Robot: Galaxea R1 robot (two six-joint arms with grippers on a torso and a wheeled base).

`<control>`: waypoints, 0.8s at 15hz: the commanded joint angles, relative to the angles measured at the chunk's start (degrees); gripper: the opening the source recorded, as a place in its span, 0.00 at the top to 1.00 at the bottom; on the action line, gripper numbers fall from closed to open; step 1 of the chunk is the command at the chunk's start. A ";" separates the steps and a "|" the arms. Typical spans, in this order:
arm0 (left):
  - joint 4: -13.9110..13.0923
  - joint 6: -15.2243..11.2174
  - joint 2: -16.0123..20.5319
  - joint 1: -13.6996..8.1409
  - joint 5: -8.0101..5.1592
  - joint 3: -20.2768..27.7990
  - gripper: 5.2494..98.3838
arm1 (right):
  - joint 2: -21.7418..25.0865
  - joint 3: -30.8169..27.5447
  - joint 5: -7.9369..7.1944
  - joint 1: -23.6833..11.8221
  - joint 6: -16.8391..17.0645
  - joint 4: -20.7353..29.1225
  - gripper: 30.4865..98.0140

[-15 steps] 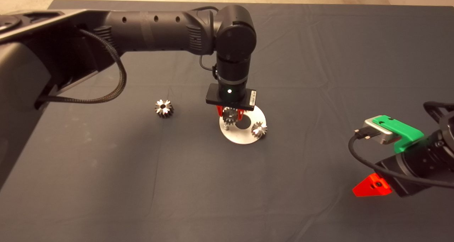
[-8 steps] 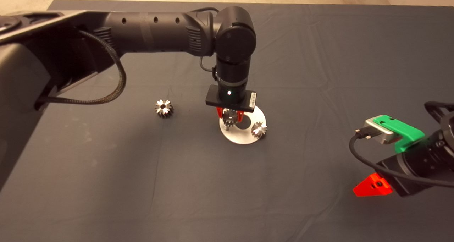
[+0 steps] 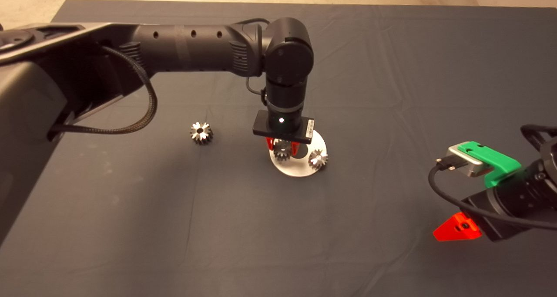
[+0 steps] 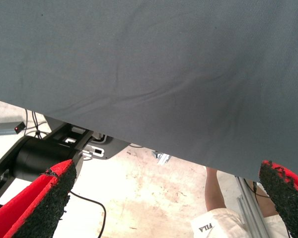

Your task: Remove an incorrectly installed larger gear and replace it with the correct smaller gear

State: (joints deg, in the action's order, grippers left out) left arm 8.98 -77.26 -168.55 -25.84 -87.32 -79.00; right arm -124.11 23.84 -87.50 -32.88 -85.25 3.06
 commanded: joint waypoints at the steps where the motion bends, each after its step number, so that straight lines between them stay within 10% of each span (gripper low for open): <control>1: 2.44 0.45 -0.08 0.44 -7.68 0.61 0.65 | 0.31 -0.04 -0.03 -0.79 0.35 2.12 0.00; 12: 5.34 1.63 0.19 0.71 -7.68 -0.09 0.65 | 0.35 -0.04 -0.03 -0.79 0.35 2.04 0.00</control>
State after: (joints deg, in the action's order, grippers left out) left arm 12.48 -76.35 -168.55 -24.27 -87.30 -79.02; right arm -124.11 23.84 -87.48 -32.88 -85.25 3.06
